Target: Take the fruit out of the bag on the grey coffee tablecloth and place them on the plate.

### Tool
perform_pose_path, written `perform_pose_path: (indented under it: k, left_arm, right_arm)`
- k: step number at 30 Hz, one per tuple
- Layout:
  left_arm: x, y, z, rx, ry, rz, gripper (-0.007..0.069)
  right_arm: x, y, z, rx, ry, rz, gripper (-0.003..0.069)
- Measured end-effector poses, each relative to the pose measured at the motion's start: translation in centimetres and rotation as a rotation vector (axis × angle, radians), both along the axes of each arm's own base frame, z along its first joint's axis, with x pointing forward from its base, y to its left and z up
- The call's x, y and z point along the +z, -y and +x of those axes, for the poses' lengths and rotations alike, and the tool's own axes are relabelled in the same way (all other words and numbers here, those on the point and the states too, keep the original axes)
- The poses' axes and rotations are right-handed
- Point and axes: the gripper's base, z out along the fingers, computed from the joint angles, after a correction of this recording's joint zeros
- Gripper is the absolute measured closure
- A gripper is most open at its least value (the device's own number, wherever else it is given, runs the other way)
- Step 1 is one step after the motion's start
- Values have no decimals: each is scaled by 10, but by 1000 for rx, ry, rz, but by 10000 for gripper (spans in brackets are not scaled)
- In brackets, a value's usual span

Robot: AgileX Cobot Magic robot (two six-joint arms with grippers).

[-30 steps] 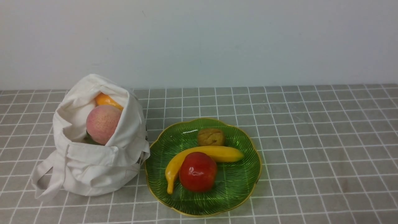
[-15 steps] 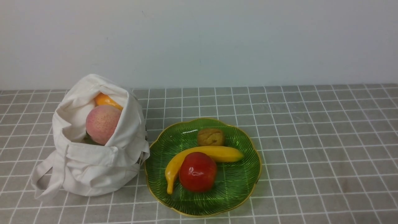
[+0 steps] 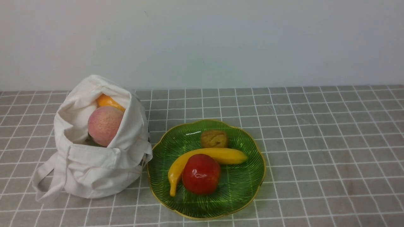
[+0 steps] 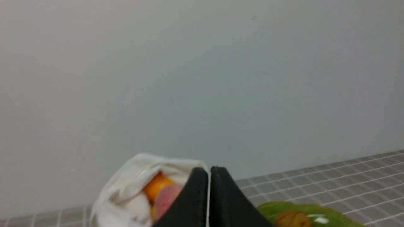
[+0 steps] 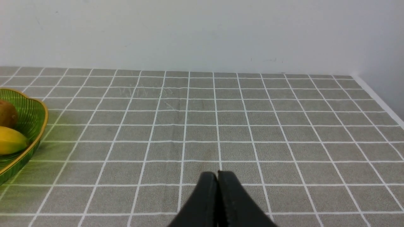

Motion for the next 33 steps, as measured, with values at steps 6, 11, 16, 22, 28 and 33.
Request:
perform_pose_path:
  k: [6, 11, 16, 22, 28, 33]
  left_arm:
    - [-48, -6, 14, 134, -157, 24, 632]
    - [-78, -6, 18, 145, -254, 42, 632]
    - [-94, -6, 17, 140, -351, 60, 632]
    - [-97, -6, 17, 139, -374, 63, 632]
    - [-97, -6, 17, 138, -377, 64, 632]
    - [-97, -6, 17, 138, -377, 63, 632]
  right_arm:
    - [0, 0, 0, 0, 0, 0, 673]
    - [0, 0, 0, 0, 0, 0, 673]
    - [0, 0, 0, 0, 0, 0, 673]
    - [0, 0, 0, 0, 0, 0, 673]
    - [0, 0, 0, 0, 0, 0, 673]
    - [0, 0, 0, 0, 0, 0, 673]
